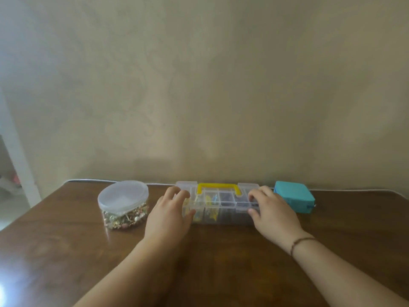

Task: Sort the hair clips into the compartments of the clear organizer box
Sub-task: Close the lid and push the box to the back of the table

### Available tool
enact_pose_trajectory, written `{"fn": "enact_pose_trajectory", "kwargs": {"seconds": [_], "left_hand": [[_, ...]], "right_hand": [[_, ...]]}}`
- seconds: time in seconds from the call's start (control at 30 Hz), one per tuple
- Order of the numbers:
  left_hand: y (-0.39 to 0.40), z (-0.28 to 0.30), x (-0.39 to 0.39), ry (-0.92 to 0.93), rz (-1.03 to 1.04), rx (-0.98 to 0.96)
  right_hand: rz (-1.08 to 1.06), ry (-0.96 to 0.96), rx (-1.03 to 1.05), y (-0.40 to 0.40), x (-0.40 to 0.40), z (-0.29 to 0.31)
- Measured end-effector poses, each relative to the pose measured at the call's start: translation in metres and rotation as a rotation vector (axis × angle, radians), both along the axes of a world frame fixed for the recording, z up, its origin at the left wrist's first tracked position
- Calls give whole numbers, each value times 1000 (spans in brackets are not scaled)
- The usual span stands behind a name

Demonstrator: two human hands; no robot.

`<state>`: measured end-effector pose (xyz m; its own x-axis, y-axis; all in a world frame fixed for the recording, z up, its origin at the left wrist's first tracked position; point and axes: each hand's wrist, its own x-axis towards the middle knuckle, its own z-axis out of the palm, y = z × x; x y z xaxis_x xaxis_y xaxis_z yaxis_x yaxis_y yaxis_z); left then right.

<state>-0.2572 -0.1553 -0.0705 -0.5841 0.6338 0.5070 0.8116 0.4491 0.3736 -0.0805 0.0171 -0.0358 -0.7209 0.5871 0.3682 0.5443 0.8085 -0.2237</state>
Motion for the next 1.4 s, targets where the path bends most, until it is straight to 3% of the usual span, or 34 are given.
{"fn": "enact_pose_trajectory", "kwargs": {"seconds": [0.07, 0.27, 0.43, 0.57, 0.67, 0.77, 1.03, 1.13, 1.23, 1.33, 1.4], "left_hand": [[24, 1, -11, -60, 30, -14], [56, 9, -37, 19, 118, -276], [47, 18, -43, 70, 133, -423], [-6, 16, -56, 161, 453, -330], [-49, 5, -74, -123, 603, -147], [-58, -4, -78, -327, 560, 14], [-44, 32, -62, -165, 382, 303], [-6, 68, -51, -150, 278, 320], [42, 83, -44, -201, 201, 290], [78, 75, -39, -235, 172, 227], [91, 66, -36, -250, 165, 196]], "right_hand": [[-22, 23, -32, 23, -23, 0], [-67, 176, -88, 57, -62, -9], [-91, 194, -33, 64, -68, -15], [-59, 114, -74, 59, -66, -25], [-94, 128, -140, 43, -56, -37], [-125, 227, -252, 32, -48, -47], [-81, 333, -268, 40, -45, -56], [-54, 369, -298, 44, -45, -58], [-14, 525, -329, 48, -42, -59], [10, 720, -102, 54, -28, -44], [-131, 757, 113, 66, -13, -31]]}}
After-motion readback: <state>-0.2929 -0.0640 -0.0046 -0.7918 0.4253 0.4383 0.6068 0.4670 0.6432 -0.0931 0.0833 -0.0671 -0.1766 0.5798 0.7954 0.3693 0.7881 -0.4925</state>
